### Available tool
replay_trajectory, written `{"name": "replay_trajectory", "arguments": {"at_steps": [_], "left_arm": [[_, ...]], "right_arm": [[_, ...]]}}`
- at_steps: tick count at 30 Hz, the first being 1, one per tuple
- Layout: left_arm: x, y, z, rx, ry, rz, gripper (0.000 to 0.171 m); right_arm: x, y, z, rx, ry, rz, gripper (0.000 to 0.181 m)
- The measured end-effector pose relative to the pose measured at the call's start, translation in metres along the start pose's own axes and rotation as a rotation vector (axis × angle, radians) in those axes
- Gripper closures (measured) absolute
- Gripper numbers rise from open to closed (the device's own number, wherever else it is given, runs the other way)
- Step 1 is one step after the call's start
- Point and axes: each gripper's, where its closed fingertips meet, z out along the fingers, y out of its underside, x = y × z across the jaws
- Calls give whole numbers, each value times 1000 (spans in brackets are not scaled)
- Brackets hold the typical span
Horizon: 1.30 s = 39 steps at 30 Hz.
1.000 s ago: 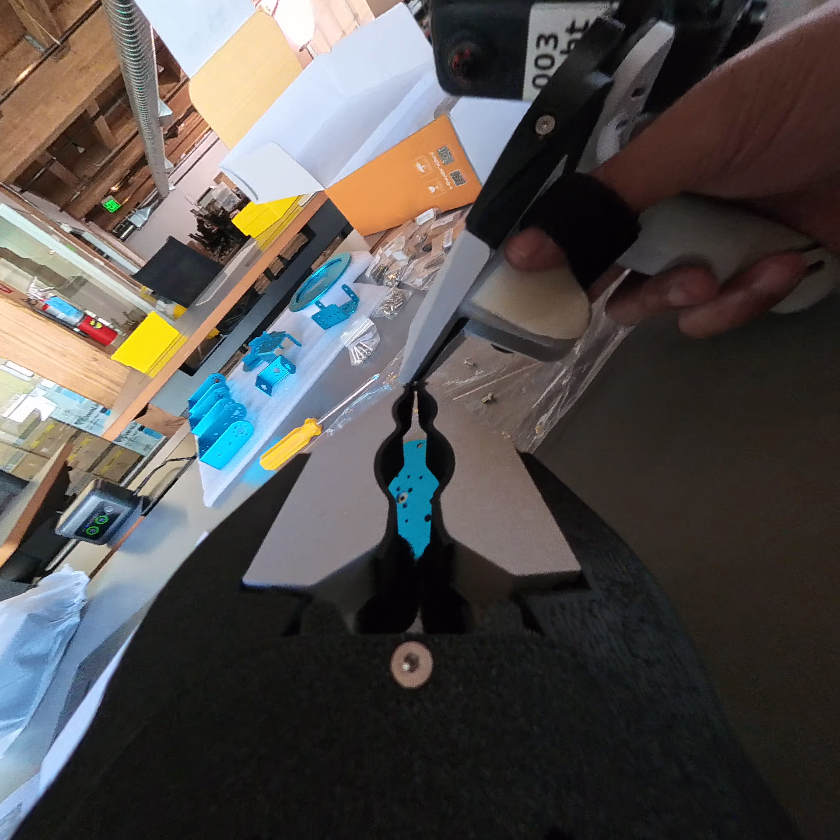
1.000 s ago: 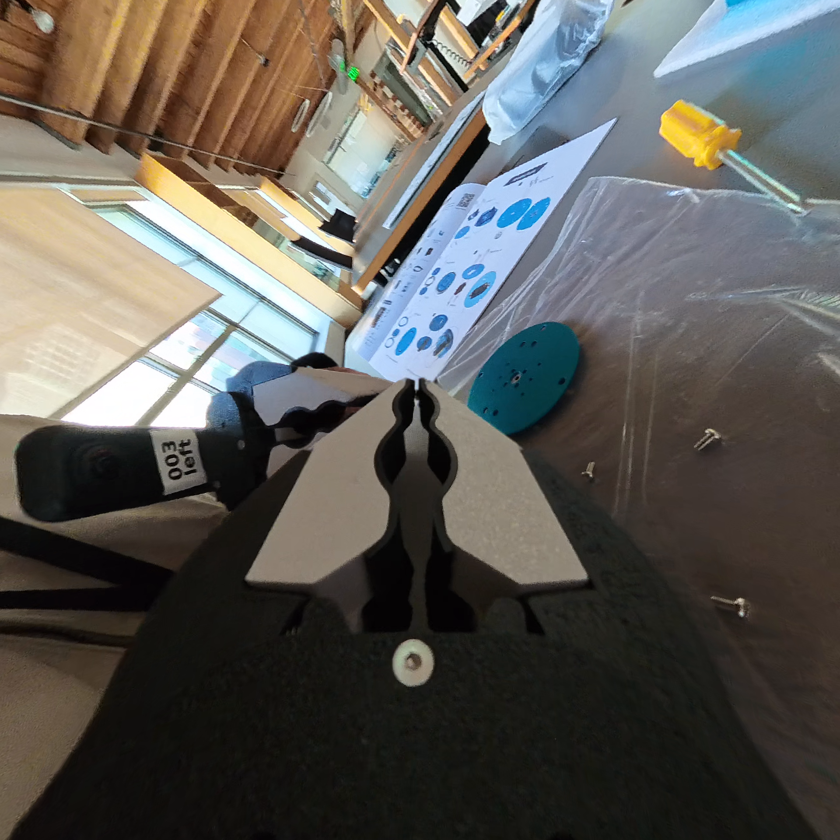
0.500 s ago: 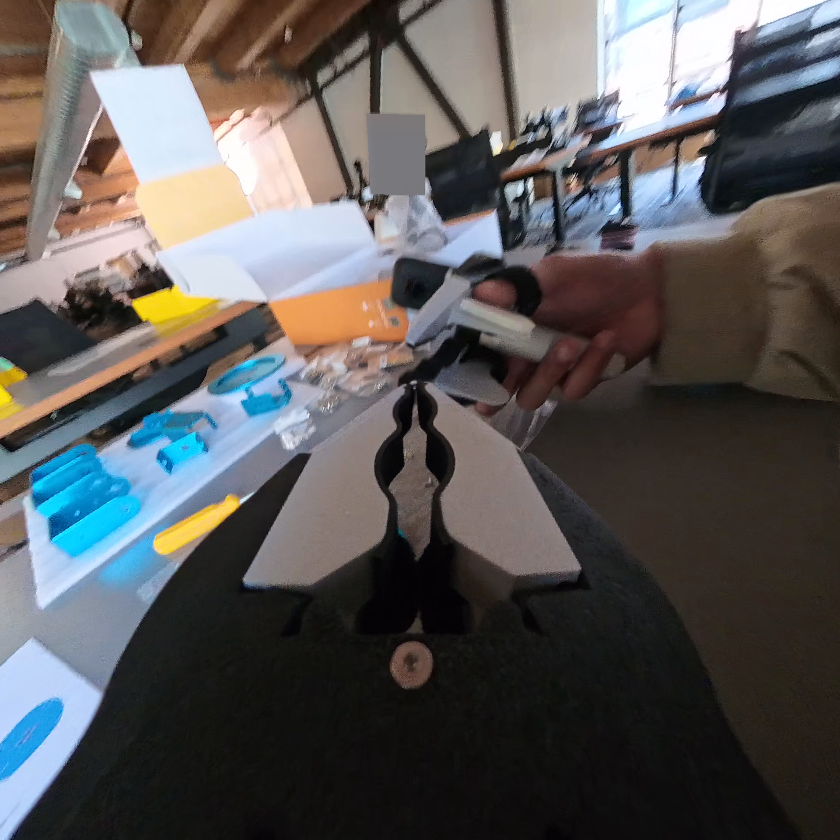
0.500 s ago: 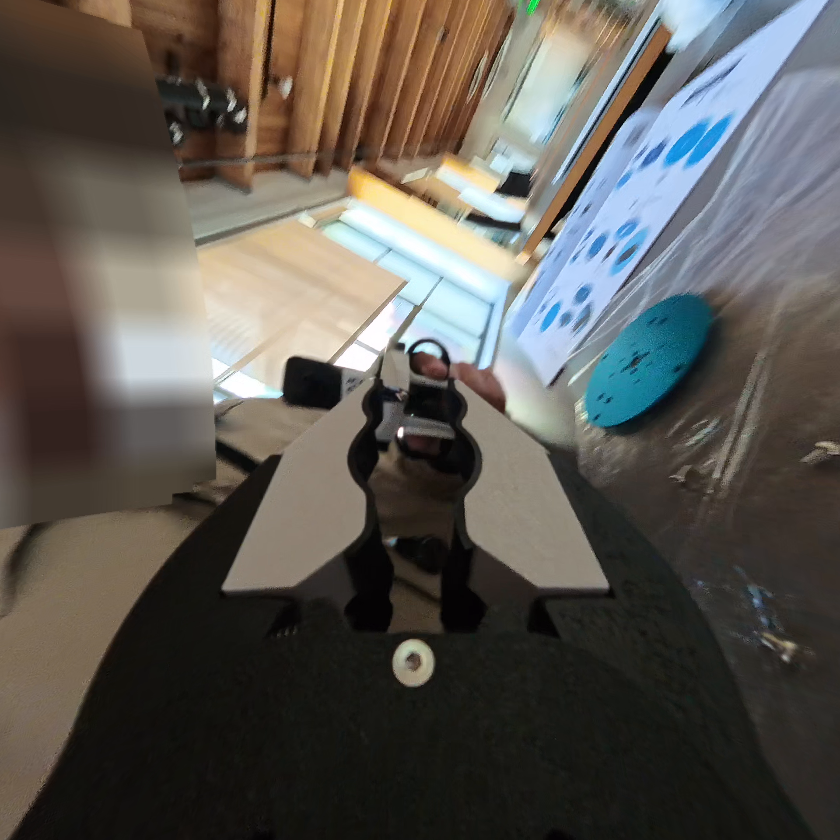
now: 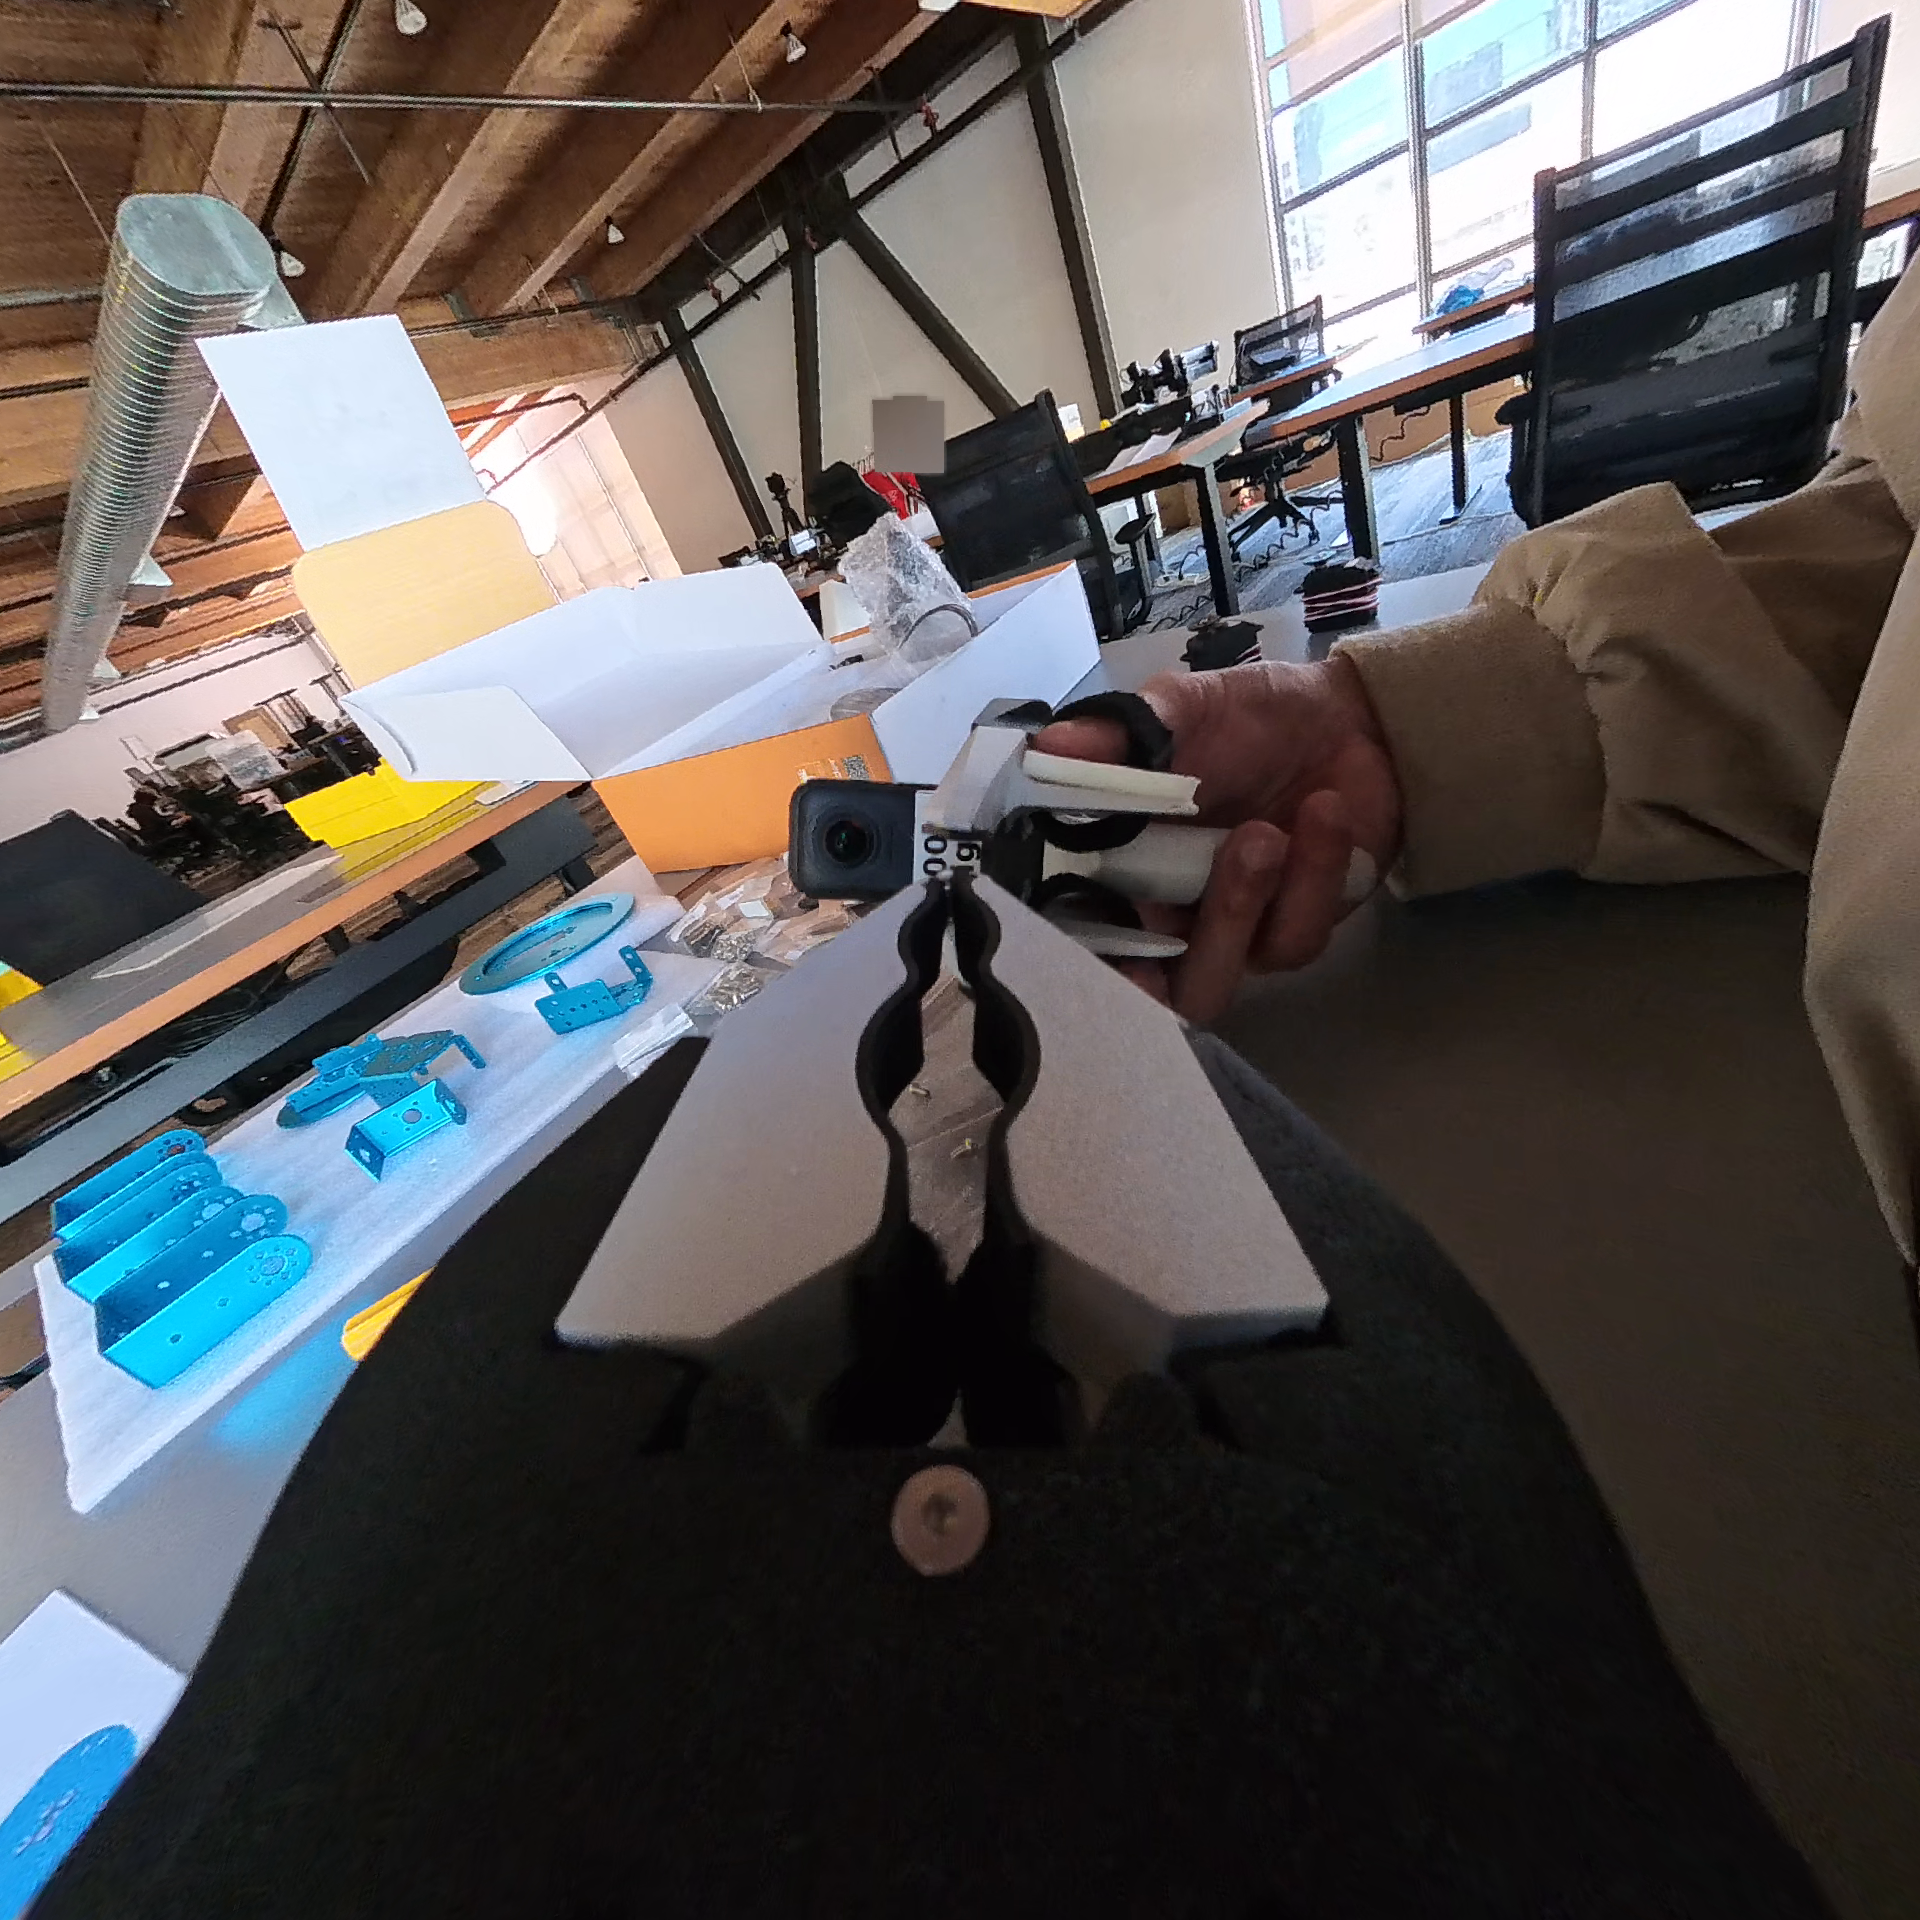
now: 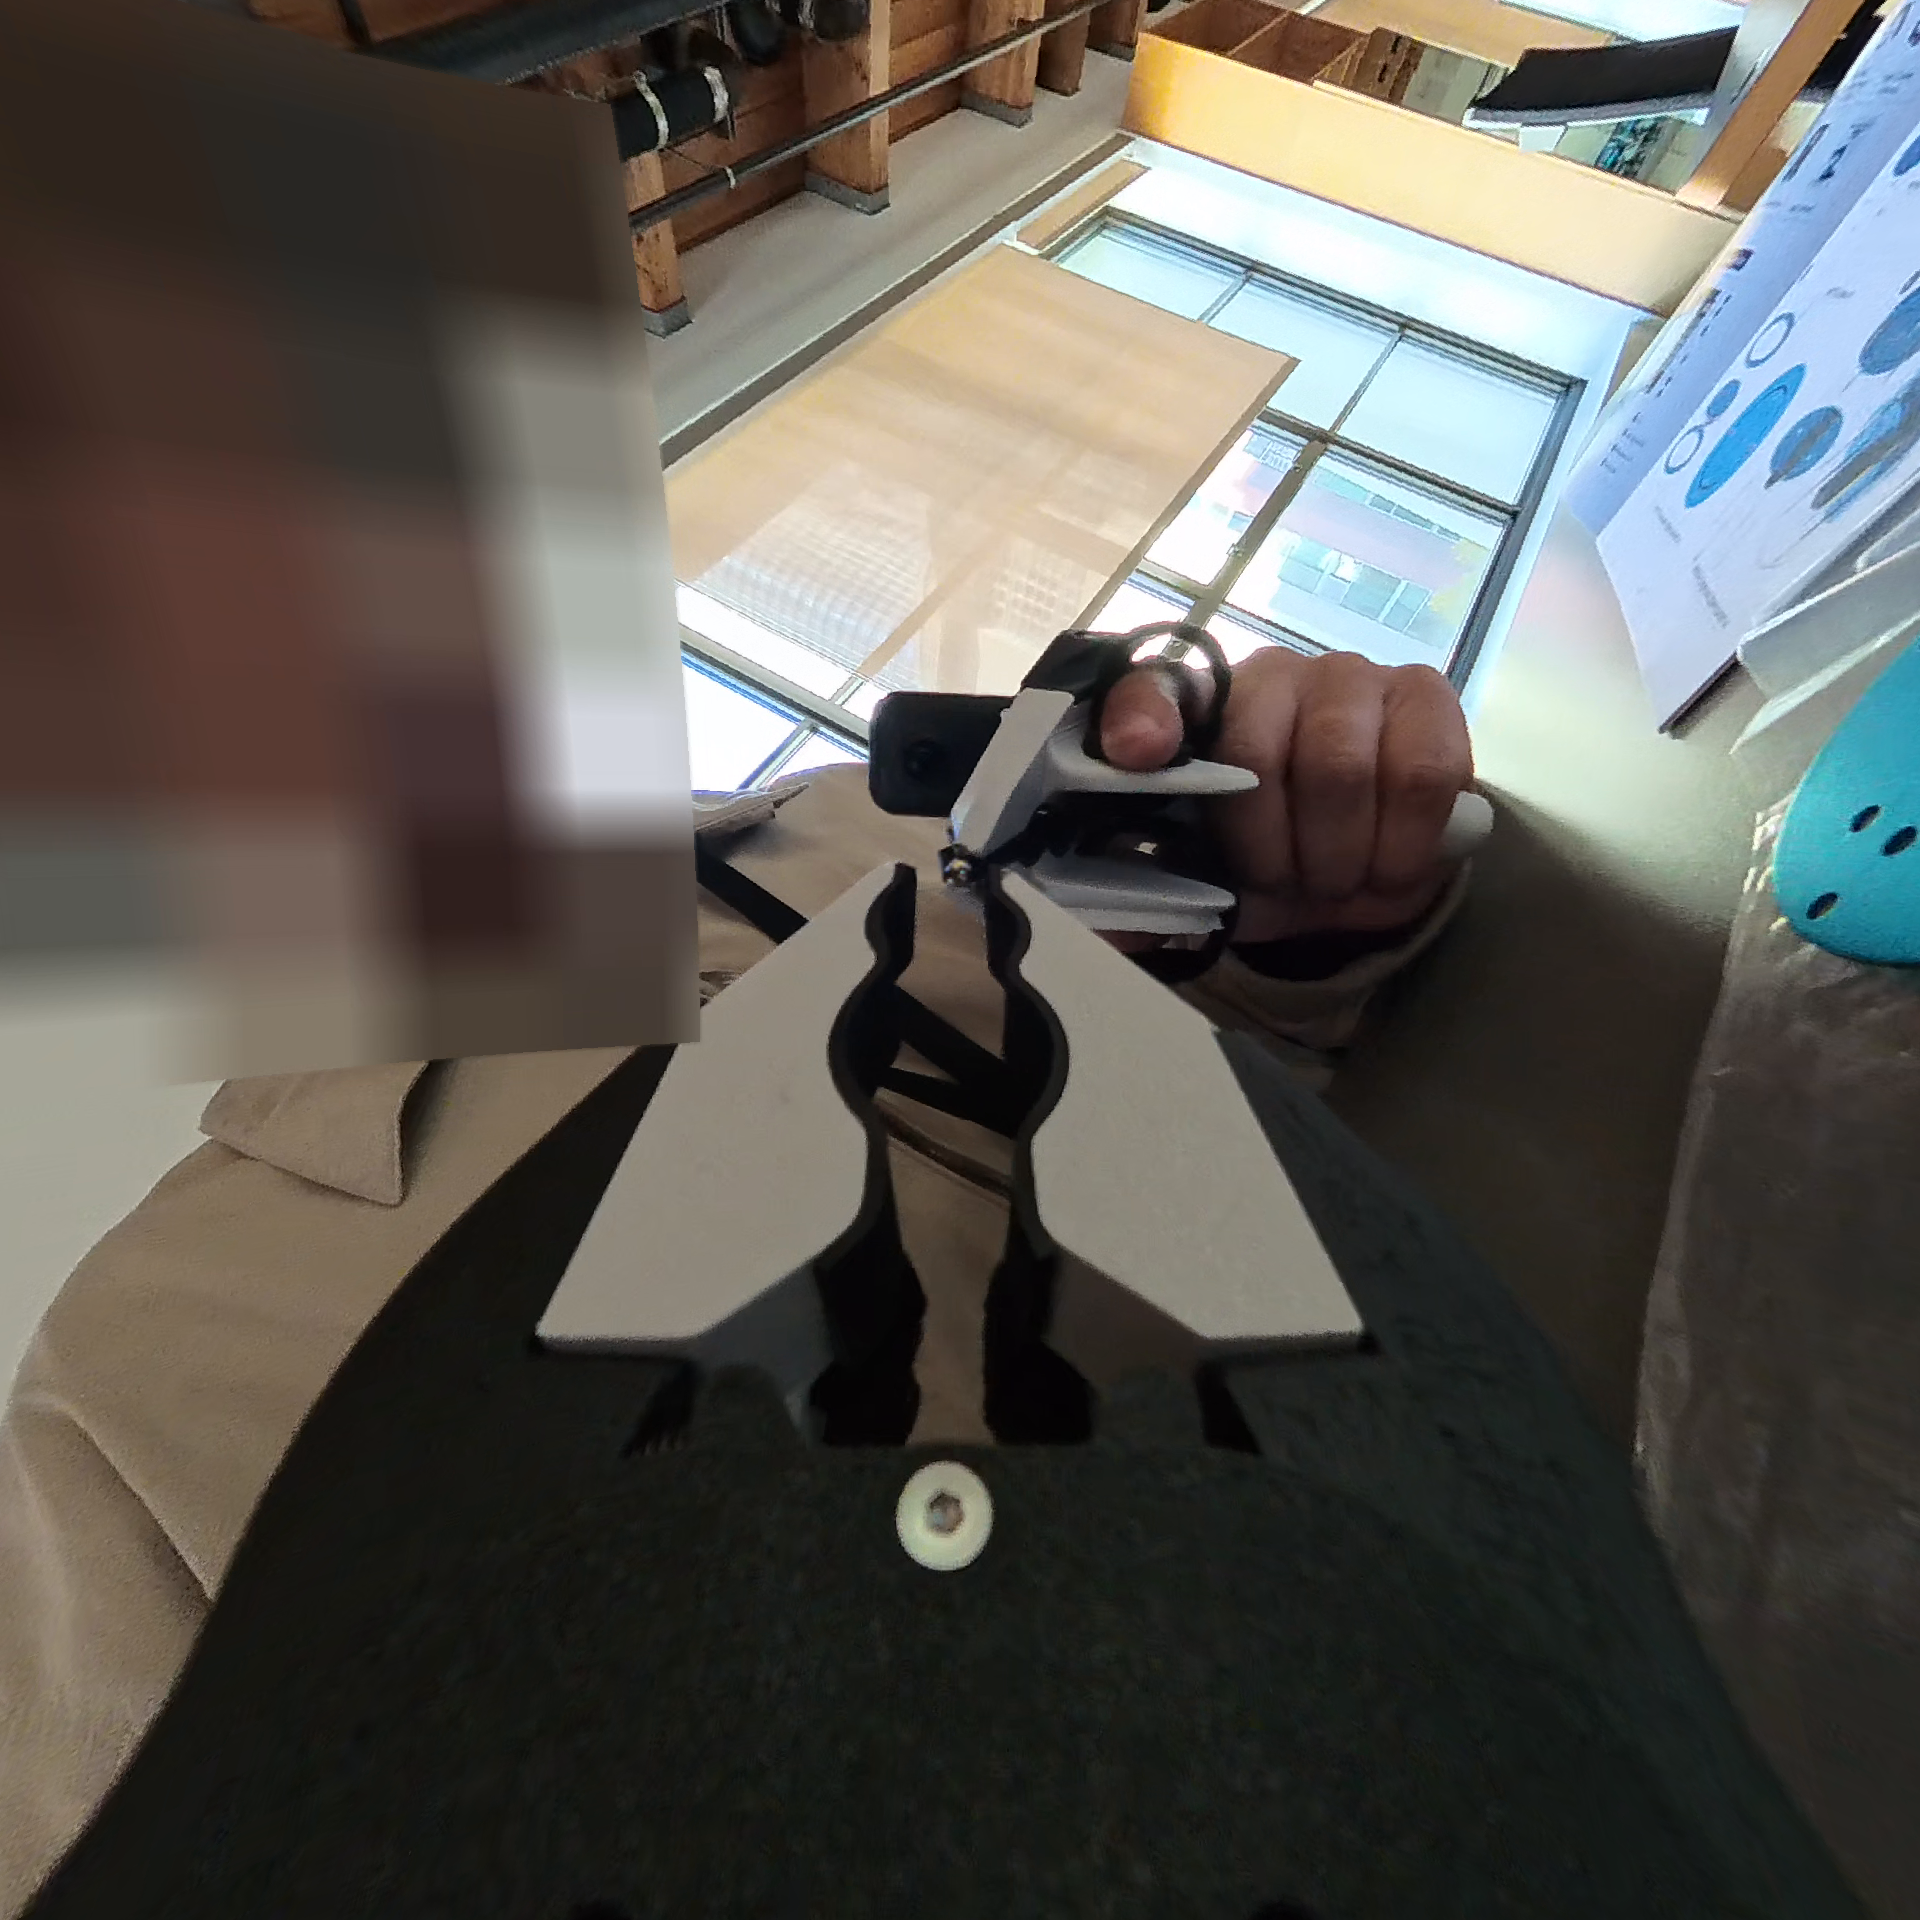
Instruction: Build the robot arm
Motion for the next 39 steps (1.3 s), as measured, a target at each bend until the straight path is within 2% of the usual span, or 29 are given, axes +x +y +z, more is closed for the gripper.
{"name": "replay_trajectory", "arguments": {"at_steps": [15,21,24,27,31,35,39], "left_arm": [[2,1,1,-8,3,15,170],[3,3,1,-18,5,20,170],[1,9,1,-55,9,-41,170],[-1,21,-3,-115,48,-137,167],[-19,37,-24,-190,26,-186,163],[-39,68,-45,-342,51,-242,157],[-71,88,-55,-415,19,-208,157]], "right_arm": [[3,-1,-3,13,-2,11,177],[4,0,-5,7,26,-8,179],[11,-2,-7,7,86,-37,179],[24,-6,-11,-22,246,-129,178],[53,-23,-30,-159,663,-439,178],[72,-36,-32,-471,991,-798,178],[95,-41,-35,-779,1175,-944,178]]}}
